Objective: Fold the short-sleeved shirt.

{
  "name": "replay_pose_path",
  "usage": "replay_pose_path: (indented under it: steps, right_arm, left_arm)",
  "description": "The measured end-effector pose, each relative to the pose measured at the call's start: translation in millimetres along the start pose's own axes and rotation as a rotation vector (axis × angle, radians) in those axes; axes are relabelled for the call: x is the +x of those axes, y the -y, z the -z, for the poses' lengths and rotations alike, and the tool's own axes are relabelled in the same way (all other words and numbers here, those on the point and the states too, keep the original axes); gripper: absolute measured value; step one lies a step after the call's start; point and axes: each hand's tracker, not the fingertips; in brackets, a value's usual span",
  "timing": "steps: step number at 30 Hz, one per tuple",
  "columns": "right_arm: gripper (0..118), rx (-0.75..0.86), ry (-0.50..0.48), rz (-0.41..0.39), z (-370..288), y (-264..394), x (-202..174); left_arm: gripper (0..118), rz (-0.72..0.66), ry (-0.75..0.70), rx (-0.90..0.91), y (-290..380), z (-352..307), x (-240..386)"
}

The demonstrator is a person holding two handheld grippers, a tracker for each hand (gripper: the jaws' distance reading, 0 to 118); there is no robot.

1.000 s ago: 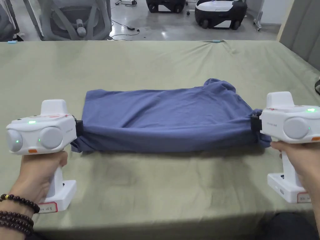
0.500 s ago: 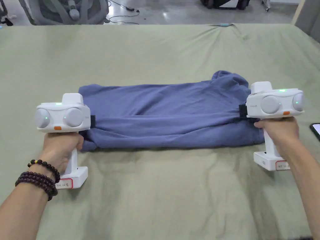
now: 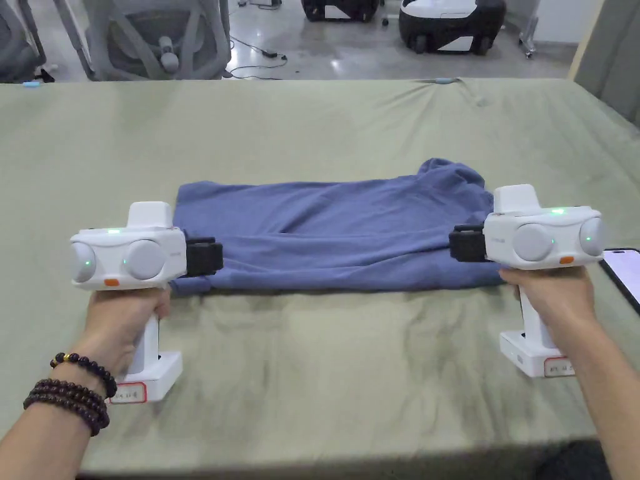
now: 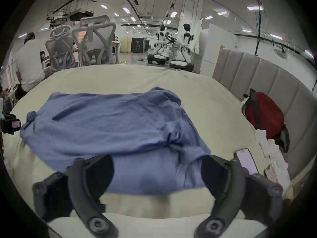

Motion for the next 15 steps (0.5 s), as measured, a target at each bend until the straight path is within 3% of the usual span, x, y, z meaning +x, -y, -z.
replay_pose_path:
  steps: [1, 4, 5, 6, 9, 15]
  right_arm:
    - [92, 0.011, -0.007, 0.001, -9.2, 7.3, -6.9]
    - [31, 0.016, -0.009, -0.001, -34.8, 28.7, -10.3]
    - [7, 0.011, -0.015, -0.014, -40.2, 35.3, -15.8]
    - [0, 0.007, -0.010, -0.025, -44.2, 39.5, -18.2]
    - [0, -0.003, -0.022, -0.036, -55.3, 48.0, -22.2]
    - [0, 0.016, -0.034, -0.025, -61.4, 46.6, -22.8]
  left_arm:
    - [103, 0.000, 0.003, 0.005, 6.8, -10.3, 0.2]
    - [19, 0.030, -0.038, 0.030, 30.9, -29.7, -2.7]
    - [0, 0.036, -0.038, 0.028, 37.3, -31.8, -5.2]
    - [0, 0.034, -0.037, 0.028, 41.5, -34.4, -7.7]
    - [0, -0.031, -0.022, -0.009, 45.7, -38.3, -18.0]
    - [0, -0.023, -0.038, 0.014, 31.1, -35.2, -20.2]
